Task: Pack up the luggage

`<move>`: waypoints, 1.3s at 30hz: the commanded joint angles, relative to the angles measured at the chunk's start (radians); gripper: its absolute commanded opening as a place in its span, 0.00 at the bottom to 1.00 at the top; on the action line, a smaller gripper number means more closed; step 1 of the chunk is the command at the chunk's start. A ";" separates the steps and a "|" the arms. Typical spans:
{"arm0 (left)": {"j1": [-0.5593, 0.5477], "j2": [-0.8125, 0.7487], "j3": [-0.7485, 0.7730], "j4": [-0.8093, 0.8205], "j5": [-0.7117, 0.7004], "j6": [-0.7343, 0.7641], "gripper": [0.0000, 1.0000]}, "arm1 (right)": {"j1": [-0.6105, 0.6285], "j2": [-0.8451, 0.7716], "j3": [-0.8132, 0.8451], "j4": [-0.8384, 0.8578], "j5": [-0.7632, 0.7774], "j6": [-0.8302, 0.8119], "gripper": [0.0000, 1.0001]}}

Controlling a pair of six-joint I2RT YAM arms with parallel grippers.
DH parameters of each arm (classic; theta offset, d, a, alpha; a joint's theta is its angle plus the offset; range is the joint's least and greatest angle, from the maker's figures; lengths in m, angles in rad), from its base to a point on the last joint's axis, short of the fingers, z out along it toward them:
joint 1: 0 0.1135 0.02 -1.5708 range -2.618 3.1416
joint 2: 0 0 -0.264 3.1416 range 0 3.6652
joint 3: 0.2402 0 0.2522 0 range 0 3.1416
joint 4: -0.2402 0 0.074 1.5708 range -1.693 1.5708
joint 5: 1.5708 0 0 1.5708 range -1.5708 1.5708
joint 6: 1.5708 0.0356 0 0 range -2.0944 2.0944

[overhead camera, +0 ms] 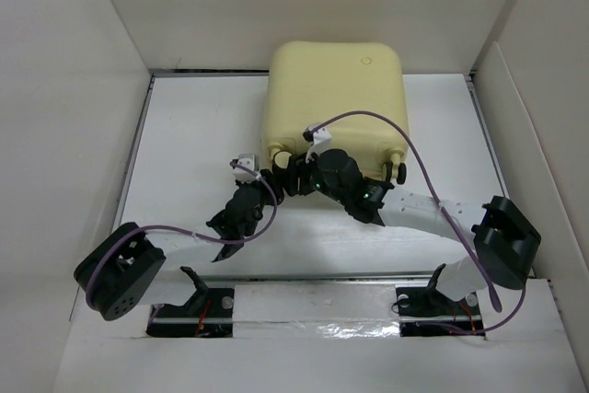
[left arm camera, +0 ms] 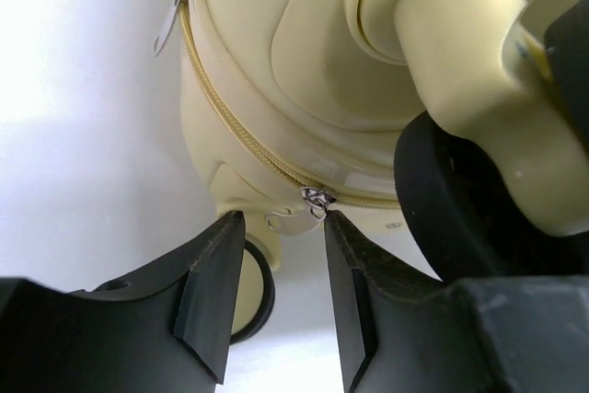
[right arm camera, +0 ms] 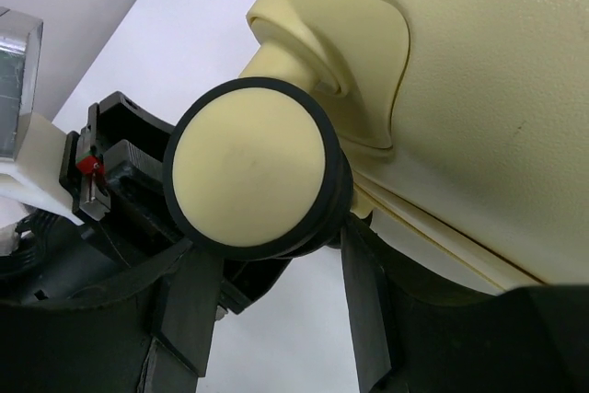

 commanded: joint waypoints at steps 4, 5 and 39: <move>-0.001 0.093 0.086 0.196 -0.026 0.094 0.35 | -0.009 -0.034 0.090 0.154 -0.016 0.002 0.00; -0.001 0.101 0.088 0.203 -0.024 0.094 0.34 | -0.009 -0.034 0.089 0.154 -0.016 0.000 0.00; 0.036 0.149 0.046 0.353 -0.005 0.116 0.00 | -0.009 0.057 0.169 0.075 0.036 0.109 1.00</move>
